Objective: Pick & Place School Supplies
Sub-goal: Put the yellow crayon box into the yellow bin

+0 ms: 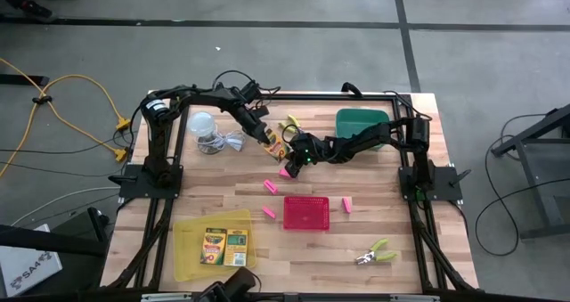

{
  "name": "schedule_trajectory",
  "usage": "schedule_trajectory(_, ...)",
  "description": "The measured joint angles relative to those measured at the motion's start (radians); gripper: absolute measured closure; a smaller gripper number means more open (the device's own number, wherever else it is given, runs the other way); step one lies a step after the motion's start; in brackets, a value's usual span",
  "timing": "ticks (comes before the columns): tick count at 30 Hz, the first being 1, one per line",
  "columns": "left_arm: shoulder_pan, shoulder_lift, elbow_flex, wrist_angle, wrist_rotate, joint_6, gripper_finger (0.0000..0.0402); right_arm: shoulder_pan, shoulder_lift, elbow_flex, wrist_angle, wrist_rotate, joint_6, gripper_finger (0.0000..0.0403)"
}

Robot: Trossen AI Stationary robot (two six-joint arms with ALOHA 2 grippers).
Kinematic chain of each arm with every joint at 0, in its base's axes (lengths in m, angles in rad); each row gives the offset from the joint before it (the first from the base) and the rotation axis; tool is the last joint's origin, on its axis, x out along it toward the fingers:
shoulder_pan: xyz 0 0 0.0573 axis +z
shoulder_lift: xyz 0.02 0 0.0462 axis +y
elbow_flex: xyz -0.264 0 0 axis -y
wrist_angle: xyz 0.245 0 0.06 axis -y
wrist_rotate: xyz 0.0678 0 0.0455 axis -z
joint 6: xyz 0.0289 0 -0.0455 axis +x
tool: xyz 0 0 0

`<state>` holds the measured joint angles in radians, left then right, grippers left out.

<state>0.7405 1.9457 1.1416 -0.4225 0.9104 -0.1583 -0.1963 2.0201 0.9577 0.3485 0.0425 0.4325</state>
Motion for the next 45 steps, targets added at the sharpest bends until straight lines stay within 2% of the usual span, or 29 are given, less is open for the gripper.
schedule_trajectory(10,0.030,-0.007,0.000,-0.001,0.027,0.001,0.0372,0.000,-0.006,0.001,-0.052,0.003,-0.016,0.0401)
schedule_trajectory(22,0.032,-0.104,0.000,0.001,0.010,0.002,0.0373,-0.001,-0.006,0.001,-0.058,-0.015,-0.020,0.0401)
schedule_trajectory(29,0.067,-0.203,0.000,-0.014,-0.057,-0.027,0.0373,-0.002,-0.010,0.001,-0.061,-0.039,-0.035,0.0401)
schedule_trajectory(35,0.094,-0.315,0.000,-0.095,-0.075,-0.017,0.0373,0.001,-0.072,-0.002,-0.159,-0.058,-0.075,0.0401)
schedule_trajectory(45,0.055,-0.528,0.005,-0.187,-0.102,0.038,0.0373,0.001,-0.139,-0.002,-0.224,-0.049,-0.093,0.0401)
